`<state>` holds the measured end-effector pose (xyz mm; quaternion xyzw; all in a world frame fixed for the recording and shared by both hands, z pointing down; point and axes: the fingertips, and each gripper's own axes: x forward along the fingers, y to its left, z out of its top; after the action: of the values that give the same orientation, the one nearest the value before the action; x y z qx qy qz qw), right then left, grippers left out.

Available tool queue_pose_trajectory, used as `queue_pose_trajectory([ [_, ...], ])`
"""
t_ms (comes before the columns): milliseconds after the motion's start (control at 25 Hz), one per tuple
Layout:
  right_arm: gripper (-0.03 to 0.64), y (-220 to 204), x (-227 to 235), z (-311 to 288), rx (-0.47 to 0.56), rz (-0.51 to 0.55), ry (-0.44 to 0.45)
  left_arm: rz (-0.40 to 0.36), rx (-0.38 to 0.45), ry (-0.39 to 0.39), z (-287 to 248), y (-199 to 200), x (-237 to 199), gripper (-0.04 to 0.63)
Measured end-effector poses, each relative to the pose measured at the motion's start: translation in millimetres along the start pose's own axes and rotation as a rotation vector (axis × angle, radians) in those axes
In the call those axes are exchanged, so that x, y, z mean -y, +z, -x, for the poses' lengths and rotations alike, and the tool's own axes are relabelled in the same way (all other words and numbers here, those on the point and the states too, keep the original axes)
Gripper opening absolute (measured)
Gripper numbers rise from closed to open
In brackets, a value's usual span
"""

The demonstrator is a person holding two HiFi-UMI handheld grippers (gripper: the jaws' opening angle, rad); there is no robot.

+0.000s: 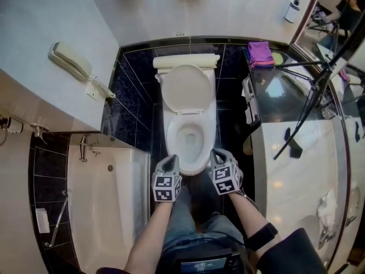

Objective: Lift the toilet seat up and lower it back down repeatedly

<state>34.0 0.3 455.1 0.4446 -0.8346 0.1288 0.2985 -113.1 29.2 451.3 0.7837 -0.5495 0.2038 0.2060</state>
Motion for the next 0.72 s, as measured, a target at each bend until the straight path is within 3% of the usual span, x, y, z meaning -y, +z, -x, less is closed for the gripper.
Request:
queue_pose_trajectory([
  [320, 0.017, 61.4, 7.9, 65.9, 0.078, 0.001, -0.005, -0.035, 0.069, -0.003, 57.4, 65.8, 10.7, -0.010],
  [720, 0.017, 50.3, 12.6, 102.0, 0.086, -0.039, -0.020, -0.060, 0.112, -0.011, 89.7, 79.5, 26.3, -0.010],
])
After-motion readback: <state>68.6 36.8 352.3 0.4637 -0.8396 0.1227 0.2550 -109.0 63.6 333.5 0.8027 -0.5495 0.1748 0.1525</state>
